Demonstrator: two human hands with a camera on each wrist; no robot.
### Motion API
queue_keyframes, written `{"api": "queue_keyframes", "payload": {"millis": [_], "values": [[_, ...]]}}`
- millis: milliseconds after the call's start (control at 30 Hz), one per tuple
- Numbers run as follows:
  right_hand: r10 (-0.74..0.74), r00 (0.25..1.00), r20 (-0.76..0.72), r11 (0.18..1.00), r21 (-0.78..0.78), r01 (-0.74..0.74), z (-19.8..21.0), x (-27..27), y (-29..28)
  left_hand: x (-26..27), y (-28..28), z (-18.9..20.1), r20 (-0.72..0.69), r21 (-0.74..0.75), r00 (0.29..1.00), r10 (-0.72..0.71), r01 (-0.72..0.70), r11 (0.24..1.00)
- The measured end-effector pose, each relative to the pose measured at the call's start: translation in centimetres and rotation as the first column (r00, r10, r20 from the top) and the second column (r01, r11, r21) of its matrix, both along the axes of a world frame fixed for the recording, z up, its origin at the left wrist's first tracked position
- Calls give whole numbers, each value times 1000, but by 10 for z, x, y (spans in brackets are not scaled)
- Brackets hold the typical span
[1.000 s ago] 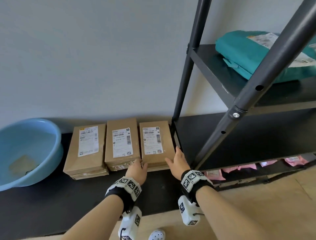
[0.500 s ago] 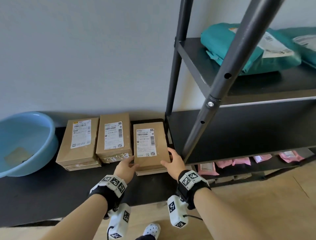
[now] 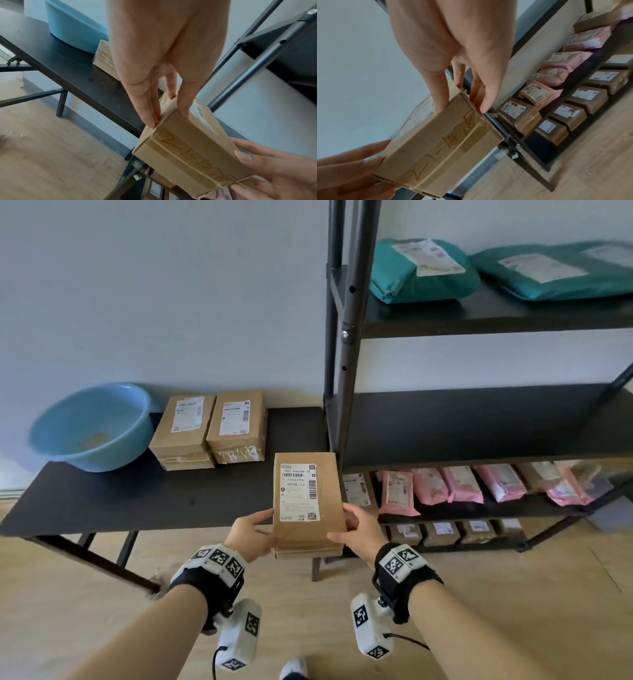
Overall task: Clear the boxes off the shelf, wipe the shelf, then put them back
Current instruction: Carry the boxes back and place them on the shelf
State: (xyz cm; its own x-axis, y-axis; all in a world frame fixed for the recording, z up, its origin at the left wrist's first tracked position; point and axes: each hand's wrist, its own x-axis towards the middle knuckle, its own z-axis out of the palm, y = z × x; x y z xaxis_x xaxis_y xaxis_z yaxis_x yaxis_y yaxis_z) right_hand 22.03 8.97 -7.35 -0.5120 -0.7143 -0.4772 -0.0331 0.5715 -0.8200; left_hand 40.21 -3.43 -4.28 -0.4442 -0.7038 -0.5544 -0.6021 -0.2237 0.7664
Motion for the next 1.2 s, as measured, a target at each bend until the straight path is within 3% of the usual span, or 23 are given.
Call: {"api": "queue_keyframes", "payload": {"millis": [267,567,733,933,1200], "values": [[-216,976,-5,976,-1,216,7,-19,93,-42,60,0,-39,15,965,-259,260,966],[-467,882,-60,884,-30,466,48,-72,186,-126,123,17,-171,-78,815,-554,549,832],[-590,807,36,799,-119,589,72,-121,217,-192,147,41,-227,-152,743,-630,612,776],[-622,764,170,726,-241,645,92,-225,239,-303,164,56,-262,-234,666,-699,659,715],[-570,798,195,751,-269,603,90,-449,260,-516,191,64,-238,-139,729,-642,629,765]]}}
